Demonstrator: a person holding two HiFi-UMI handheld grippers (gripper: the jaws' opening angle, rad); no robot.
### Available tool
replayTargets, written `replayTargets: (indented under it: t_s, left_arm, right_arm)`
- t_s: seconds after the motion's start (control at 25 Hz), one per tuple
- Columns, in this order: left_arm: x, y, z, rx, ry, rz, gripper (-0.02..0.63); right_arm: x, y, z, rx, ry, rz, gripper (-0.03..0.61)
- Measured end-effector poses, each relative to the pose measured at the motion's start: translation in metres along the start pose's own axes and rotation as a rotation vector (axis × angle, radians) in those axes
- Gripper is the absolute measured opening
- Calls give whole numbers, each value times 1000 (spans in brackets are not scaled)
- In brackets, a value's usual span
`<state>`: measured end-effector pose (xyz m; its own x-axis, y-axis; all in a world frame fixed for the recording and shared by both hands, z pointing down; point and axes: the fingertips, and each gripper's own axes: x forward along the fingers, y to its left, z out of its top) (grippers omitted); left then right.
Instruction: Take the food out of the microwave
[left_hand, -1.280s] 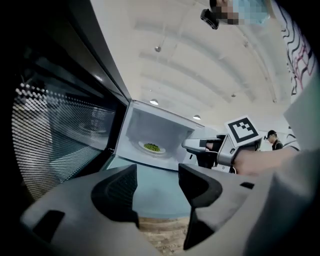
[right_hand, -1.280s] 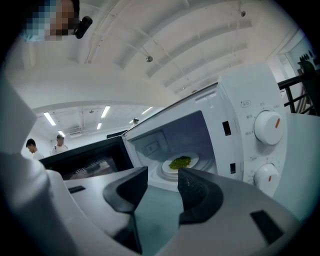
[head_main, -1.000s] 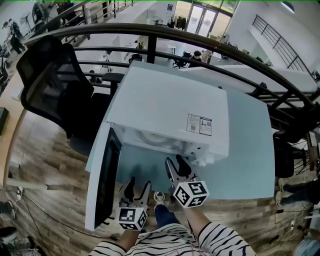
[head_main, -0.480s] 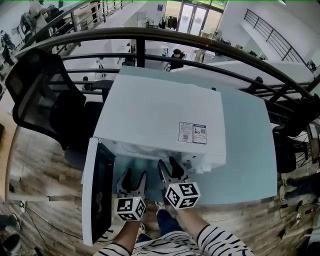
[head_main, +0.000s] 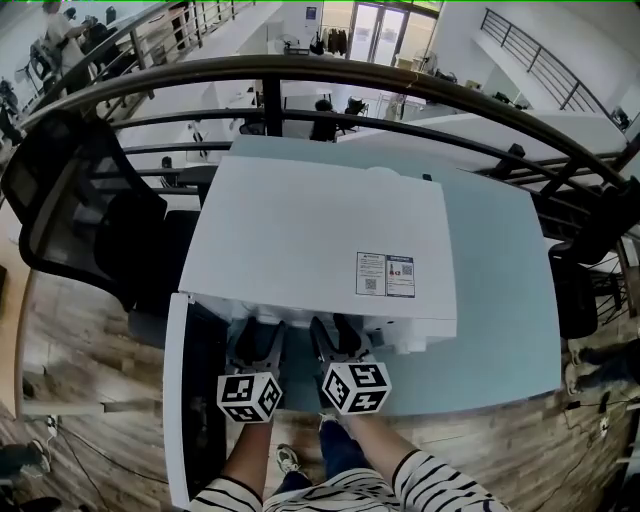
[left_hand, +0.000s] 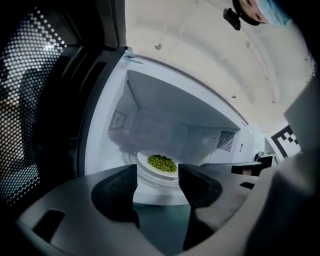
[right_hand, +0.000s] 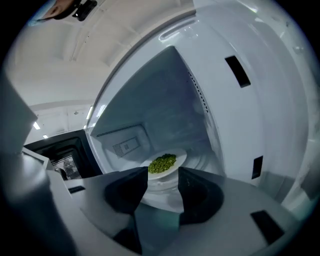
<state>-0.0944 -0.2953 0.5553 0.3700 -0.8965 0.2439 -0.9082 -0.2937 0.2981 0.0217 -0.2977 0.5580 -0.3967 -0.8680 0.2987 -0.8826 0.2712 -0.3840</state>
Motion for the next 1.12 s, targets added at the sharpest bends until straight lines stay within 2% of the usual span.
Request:
replayTargets:
  t_s: [0.32,0.76,1.12]
  left_arm:
    - [29,8,10,21,24,-39,239]
    - [54,12,7,67,120,-91,242]
    - [64,15,3,65,210,-108,252]
  right_arm:
    - [16,-3,3,19,10,-30,187]
    - [38,-8,2,41,46,-87,187]
    - [47,-16,5,67,75,-147,187]
